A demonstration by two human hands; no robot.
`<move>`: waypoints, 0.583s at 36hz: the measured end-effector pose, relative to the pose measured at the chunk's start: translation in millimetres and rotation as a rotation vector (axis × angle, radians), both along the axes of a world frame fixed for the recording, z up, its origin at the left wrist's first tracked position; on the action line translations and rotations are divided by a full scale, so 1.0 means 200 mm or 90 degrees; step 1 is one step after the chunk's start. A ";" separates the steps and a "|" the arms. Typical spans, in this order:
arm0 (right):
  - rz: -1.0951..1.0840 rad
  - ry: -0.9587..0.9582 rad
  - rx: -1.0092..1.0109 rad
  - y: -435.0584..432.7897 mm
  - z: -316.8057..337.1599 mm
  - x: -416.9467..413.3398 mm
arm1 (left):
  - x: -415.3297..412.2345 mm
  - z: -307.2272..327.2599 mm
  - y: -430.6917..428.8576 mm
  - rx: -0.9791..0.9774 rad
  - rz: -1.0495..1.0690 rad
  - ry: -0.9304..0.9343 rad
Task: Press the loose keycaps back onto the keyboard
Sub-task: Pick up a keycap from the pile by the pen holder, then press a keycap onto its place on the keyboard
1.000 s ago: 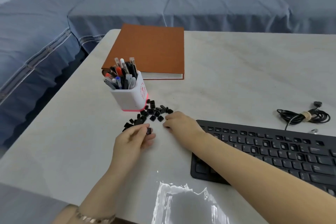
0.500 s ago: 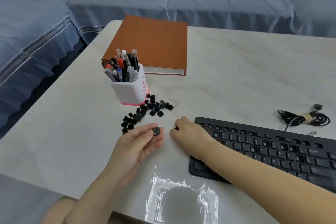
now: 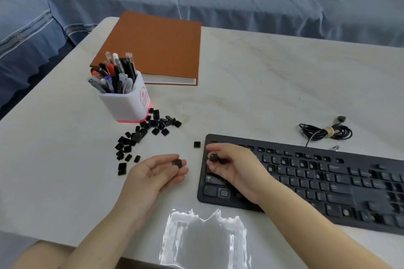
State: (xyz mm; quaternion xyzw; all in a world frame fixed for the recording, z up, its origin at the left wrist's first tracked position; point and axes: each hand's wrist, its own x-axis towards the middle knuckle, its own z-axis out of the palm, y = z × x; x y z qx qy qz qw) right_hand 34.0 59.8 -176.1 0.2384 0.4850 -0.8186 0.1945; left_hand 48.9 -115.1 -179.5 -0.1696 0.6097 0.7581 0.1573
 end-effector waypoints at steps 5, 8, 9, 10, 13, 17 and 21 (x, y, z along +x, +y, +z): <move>0.045 0.009 0.123 0.21 0.00 0.13 | 0.02 -0.02 0.17 -0.043 -0.087 0.034; 0.114 0.060 0.308 0.32 -0.01 0.21 | 0.04 -0.02 0.29 -0.074 -0.148 0.057; 0.130 0.090 0.371 0.36 -0.01 0.23 | 0.05 -0.02 0.33 -0.084 -0.165 0.064; 0.138 0.121 0.416 0.39 -0.01 0.25 | 0.06 -0.03 0.37 -0.093 -0.179 0.071; 0.132 0.176 0.435 0.46 0.00 0.30 | 0.08 -0.03 0.47 -0.109 -0.225 0.083; 0.120 0.215 0.487 0.56 0.01 0.36 | 0.11 -0.02 0.61 -0.086 -0.274 0.076; 0.097 0.230 0.533 0.64 0.00 0.41 | 0.14 -0.02 0.71 -0.089 -0.311 0.090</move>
